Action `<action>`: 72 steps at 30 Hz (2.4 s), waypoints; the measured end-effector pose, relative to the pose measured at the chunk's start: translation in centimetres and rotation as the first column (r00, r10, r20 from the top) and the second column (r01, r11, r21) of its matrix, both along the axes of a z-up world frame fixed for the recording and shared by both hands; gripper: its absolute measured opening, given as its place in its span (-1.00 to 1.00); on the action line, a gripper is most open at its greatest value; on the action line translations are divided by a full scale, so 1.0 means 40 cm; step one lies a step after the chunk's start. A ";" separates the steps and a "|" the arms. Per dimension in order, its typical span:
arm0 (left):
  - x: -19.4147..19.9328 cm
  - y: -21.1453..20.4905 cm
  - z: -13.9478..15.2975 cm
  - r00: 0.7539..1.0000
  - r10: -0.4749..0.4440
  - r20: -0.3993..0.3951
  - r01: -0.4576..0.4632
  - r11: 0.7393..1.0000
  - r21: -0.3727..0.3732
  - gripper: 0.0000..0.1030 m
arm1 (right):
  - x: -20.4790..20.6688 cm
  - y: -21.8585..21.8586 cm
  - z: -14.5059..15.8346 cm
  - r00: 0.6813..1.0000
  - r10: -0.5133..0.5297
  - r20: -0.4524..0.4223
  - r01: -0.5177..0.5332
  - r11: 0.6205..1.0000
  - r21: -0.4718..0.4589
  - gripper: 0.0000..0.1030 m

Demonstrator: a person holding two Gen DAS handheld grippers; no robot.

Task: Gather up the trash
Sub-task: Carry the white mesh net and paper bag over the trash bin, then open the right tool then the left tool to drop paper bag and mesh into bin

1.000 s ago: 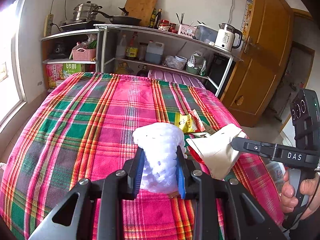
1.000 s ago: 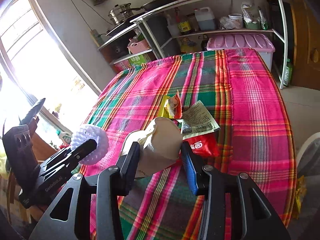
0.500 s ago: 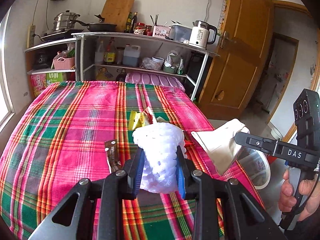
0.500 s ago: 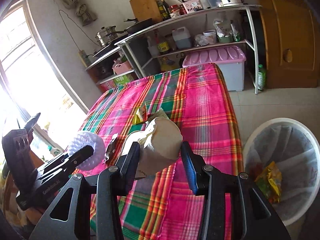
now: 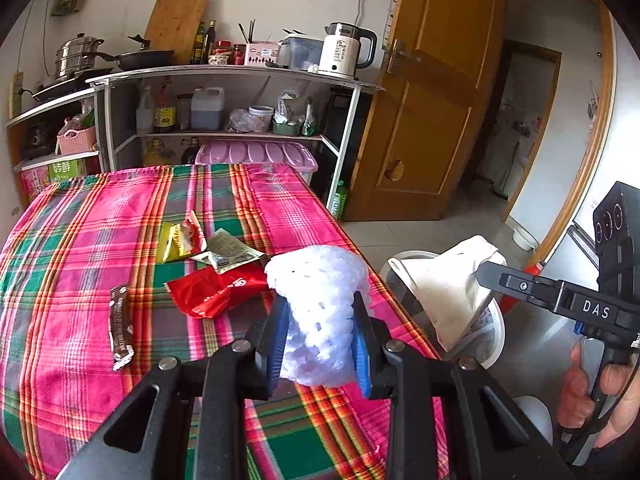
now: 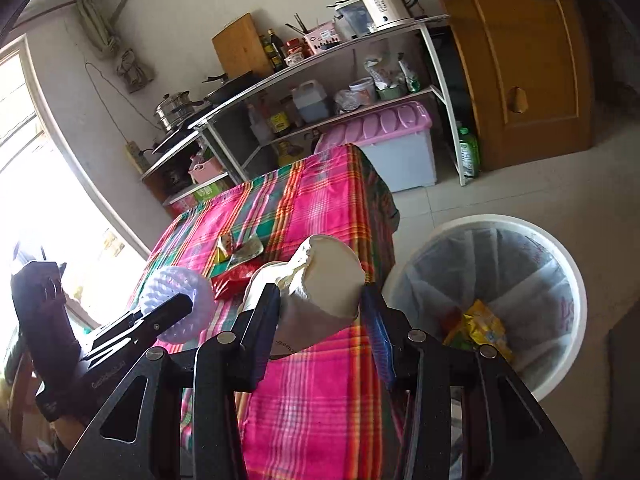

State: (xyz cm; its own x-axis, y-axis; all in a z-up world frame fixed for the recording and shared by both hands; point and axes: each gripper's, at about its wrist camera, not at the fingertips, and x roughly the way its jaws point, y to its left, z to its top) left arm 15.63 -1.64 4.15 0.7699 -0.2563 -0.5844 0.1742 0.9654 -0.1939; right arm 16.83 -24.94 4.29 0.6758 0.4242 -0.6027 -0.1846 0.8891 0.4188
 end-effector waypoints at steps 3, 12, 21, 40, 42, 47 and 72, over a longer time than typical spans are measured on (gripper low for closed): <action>0.012 -0.046 0.000 1.000 -0.031 0.000 0.031 0.999 0.009 -0.41 | -0.012 -0.045 -0.004 0.999 -0.035 0.000 0.035 0.999 0.006 -0.16; 0.061 -0.162 -0.011 0.994 -0.108 -0.007 0.108 0.994 0.019 -0.41 | -0.030 -0.140 -0.010 0.991 -0.132 0.017 0.132 0.990 -0.047 -0.16; 0.113 -0.239 -0.049 0.985 -0.170 -0.043 0.170 0.985 0.016 -0.41 | -0.015 -0.202 -0.050 0.981 -0.194 -0.008 0.193 0.979 -0.069 -0.16; 0.203 -0.374 -0.125 0.957 -0.250 -0.144 0.254 0.967 0.007 -0.40 | 0.031 -0.299 -0.153 0.957 -0.264 -0.117 0.256 0.963 -0.085 -0.14; 0.211 -0.381 -0.132 0.955 -0.253 -0.154 0.257 0.967 0.005 -0.40 | 0.036 -0.304 -0.162 0.954 -0.269 -0.131 0.260 0.962 -0.084 -0.11; 0.225 -0.386 -0.145 0.950 -0.254 -0.181 0.257 0.966 -0.011 -0.31 | 0.041 -0.315 -0.179 0.948 -0.278 -0.154 0.267 0.960 -0.088 -0.10; 0.138 -0.304 -0.078 0.972 -0.217 -0.084 0.214 0.976 -0.047 0.05 | -0.029 -0.254 -0.085 0.971 -0.235 -0.048 0.231 0.970 -0.077 -0.09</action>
State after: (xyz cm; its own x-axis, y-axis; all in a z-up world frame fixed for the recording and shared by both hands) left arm 21.14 -13.80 1.04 0.6397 -0.4335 -0.6347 0.3582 0.8988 -0.2528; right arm 15.67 -35.12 0.88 0.7153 0.2145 -0.6651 0.0528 0.9324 0.3575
